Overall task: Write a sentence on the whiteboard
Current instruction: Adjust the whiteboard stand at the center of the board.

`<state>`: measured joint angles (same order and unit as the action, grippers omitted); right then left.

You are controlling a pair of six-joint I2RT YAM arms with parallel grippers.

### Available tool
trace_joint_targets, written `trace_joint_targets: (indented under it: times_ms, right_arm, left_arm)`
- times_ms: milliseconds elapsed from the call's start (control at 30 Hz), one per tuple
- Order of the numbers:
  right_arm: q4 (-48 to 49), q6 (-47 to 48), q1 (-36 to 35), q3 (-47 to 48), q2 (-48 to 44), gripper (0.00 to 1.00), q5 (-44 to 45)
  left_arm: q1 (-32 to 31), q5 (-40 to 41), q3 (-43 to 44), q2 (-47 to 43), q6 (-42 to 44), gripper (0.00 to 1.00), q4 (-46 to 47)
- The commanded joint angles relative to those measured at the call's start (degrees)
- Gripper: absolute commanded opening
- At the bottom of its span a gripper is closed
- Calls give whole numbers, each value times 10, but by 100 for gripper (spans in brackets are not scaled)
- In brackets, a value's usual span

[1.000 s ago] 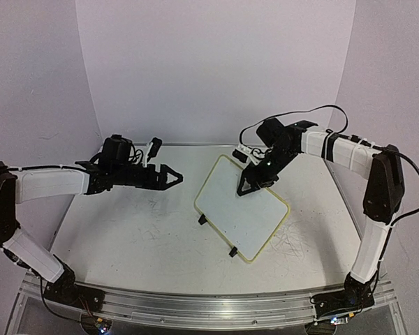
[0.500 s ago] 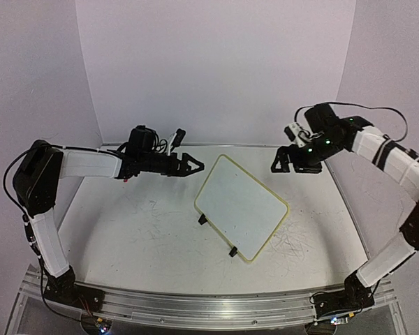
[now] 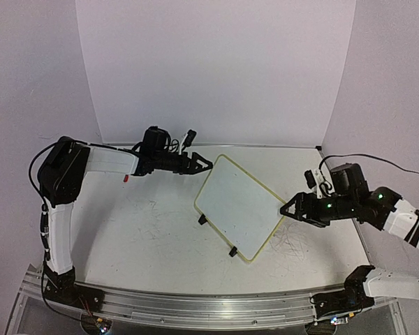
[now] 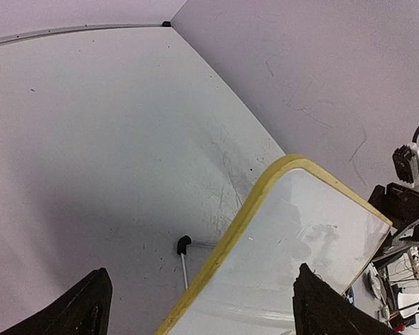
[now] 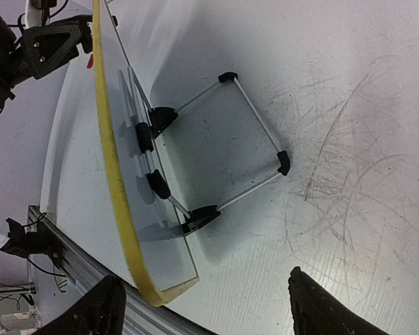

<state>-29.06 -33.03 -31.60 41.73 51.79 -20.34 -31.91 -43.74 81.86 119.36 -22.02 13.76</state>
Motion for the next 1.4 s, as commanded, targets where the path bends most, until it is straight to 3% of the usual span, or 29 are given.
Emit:
trace_joint_targets:
  times_ms: [0,200,400,633,867,967,1033,1133,1367]
  right_arm:
    - [165,-26,-4,-44,-21,71,13]
    - [261,4,-4,-99,-7,48,8]
    - [340,80,-4,-121,0,28,0]
    - [346,190,4,-65,90,8,-10]
    - [344,280,70,-23,155,2,-81]
    - [343,294,93,4,199,5,-116]
    - [335,301,94,22,221,15,-102]
    - [323,286,94,39,231,37,-76]
    - [211,222,94,80,194,84,3]
  left_arm:
    - [-12,-13,30,17,-18,91,46]
    - [-29,-7,20,21,-37,87,75]
    - [-29,-2,-28,-3,-34,76,97]
    - [-30,47,-127,-66,-29,61,124]
    - [-31,100,-255,-150,-59,44,179]
    - [-44,126,-305,-184,-64,40,187]
    - [-53,157,-331,-199,-76,50,186]
    - [-58,213,-372,-234,-113,72,184]
    - [-156,333,-377,-253,-71,79,105]
